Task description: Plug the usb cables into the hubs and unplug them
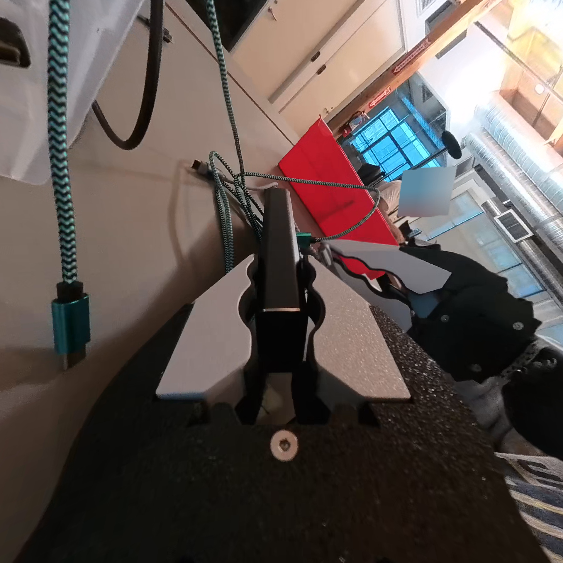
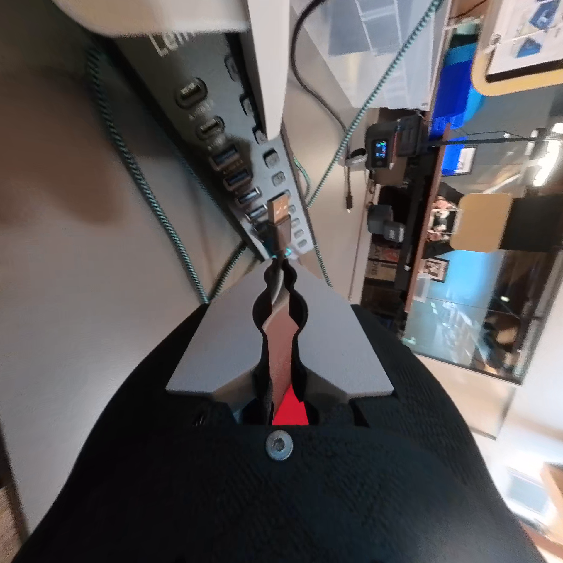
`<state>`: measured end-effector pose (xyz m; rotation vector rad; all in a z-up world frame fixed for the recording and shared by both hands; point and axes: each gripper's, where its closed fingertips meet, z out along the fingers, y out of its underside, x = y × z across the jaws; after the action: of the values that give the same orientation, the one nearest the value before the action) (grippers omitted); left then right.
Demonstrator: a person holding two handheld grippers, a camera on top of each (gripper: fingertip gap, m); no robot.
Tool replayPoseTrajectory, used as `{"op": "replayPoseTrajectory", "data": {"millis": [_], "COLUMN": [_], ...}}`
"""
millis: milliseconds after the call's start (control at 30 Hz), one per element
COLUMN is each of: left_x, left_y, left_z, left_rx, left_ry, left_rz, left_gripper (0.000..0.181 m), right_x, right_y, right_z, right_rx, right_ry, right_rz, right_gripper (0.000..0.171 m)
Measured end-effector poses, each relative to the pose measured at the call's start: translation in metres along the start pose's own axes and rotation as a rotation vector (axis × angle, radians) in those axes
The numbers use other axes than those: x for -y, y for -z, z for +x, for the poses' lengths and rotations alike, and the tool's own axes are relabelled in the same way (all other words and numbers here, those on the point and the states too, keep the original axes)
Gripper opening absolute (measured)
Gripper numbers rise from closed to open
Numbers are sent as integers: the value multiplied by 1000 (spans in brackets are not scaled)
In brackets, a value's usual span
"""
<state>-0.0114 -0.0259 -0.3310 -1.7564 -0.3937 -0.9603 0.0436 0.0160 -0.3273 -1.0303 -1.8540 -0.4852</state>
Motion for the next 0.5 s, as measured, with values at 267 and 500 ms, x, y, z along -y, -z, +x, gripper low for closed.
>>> {"op": "replayPoseTrajectory", "data": {"millis": [267,500], "left_x": [0,1], "left_y": [0,0], "left_z": [0,0], "left_rx": [0,-12], "left_ry": [-13,-10], "left_rz": [-4,-13], "left_gripper": [26,26], "right_x": [4,3], "right_y": [-2,-5], "right_z": [-23,-51], "right_rx": [147,381], "right_ry": [-5,-118], "right_rz": [59,130], "right_gripper": [2,3]}}
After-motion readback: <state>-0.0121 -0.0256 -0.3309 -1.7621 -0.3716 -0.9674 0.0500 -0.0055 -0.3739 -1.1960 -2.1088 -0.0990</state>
